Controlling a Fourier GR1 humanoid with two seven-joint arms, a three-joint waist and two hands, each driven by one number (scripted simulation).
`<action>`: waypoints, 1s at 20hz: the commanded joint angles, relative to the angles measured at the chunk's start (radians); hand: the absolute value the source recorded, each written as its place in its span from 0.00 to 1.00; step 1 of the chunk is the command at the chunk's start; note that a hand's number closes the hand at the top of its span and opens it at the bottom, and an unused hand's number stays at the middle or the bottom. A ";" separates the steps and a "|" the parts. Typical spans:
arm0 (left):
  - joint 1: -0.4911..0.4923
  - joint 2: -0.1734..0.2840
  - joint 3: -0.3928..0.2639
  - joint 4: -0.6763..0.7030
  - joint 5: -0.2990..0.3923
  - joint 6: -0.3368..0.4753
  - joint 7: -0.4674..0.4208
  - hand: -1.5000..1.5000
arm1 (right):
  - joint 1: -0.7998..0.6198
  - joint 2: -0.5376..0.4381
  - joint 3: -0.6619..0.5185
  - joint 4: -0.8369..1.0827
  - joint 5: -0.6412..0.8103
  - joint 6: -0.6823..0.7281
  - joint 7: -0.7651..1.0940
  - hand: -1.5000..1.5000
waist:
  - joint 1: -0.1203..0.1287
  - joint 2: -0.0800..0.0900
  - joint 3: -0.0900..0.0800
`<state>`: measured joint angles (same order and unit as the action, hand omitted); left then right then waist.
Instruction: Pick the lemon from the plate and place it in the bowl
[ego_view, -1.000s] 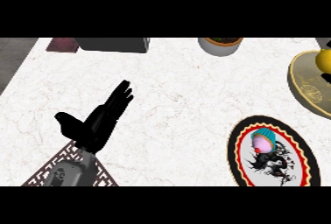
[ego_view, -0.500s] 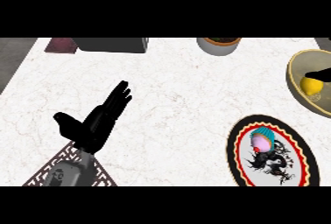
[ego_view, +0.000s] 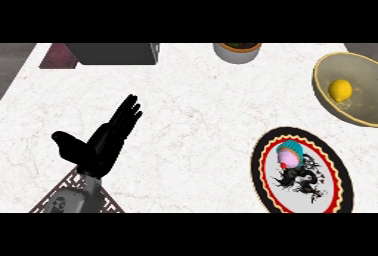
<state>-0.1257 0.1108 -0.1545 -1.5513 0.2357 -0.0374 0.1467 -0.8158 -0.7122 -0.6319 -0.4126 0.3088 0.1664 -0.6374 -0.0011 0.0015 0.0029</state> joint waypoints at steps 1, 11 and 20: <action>0.011 -0.005 0.011 0.020 -0.011 0.004 -0.032 0.50 | 0.098 -0.033 -0.071 -0.048 -0.115 0.172 -0.102 0.00 | -0.026 -0.009 -0.003; 0.059 -0.005 0.024 -0.038 -0.020 0.049 0.005 0.50 | 0.532 -0.071 -0.184 -0.263 -0.308 0.495 -0.253 0.00 | -0.090 -0.026 -0.006; 0.108 0.025 0.056 -0.056 -0.002 0.033 0.000 0.50 | 1.029 0.031 -0.179 -0.498 -0.390 0.612 -0.391 1.00 | -0.136 -0.028 -0.004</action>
<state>-0.0403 0.1289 -0.1082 -1.6035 0.2286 -0.0025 0.1496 0.0228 -0.7112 -0.8082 -0.8488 -0.0560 0.5367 -0.8146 -0.1204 -0.0252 -0.0016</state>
